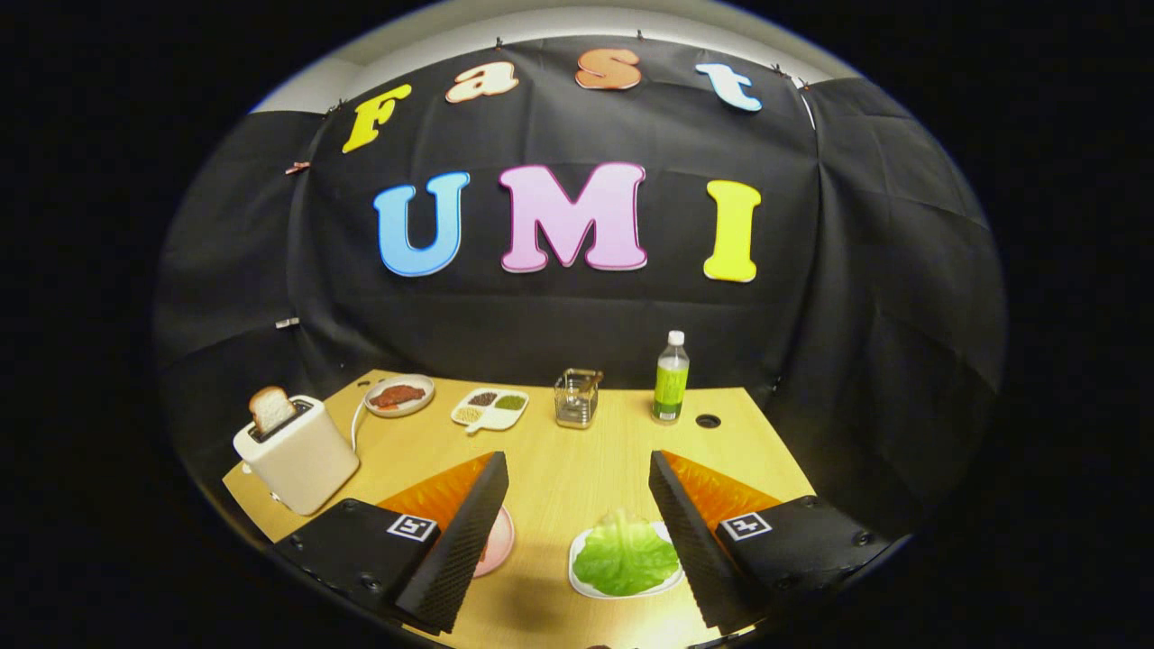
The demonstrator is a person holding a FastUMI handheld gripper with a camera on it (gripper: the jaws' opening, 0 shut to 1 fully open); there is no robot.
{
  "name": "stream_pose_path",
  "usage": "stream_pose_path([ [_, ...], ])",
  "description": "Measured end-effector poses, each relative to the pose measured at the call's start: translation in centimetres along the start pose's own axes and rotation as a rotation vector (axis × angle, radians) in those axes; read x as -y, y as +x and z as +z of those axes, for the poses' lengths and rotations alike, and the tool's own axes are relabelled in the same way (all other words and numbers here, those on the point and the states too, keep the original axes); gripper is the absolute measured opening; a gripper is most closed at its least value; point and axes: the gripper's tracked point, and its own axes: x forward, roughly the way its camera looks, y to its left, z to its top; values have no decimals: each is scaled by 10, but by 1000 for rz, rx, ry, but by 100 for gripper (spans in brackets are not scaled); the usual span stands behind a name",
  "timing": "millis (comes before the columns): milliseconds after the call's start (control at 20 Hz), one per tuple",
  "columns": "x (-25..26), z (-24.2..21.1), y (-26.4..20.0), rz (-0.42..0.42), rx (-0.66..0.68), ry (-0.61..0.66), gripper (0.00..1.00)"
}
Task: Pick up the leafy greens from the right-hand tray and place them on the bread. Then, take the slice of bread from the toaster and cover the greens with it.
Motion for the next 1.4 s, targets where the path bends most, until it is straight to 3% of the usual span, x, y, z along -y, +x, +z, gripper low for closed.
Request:
stream_pose_path([
  [800,44,-181,85,45,-477,-35,98],
  [1150,51,-217,90,71,-576,-45,98],
  [1300,52,-220,89,86,-576,-84,89],
  [1400,52,-221,90,93,-577,-82,89],
])
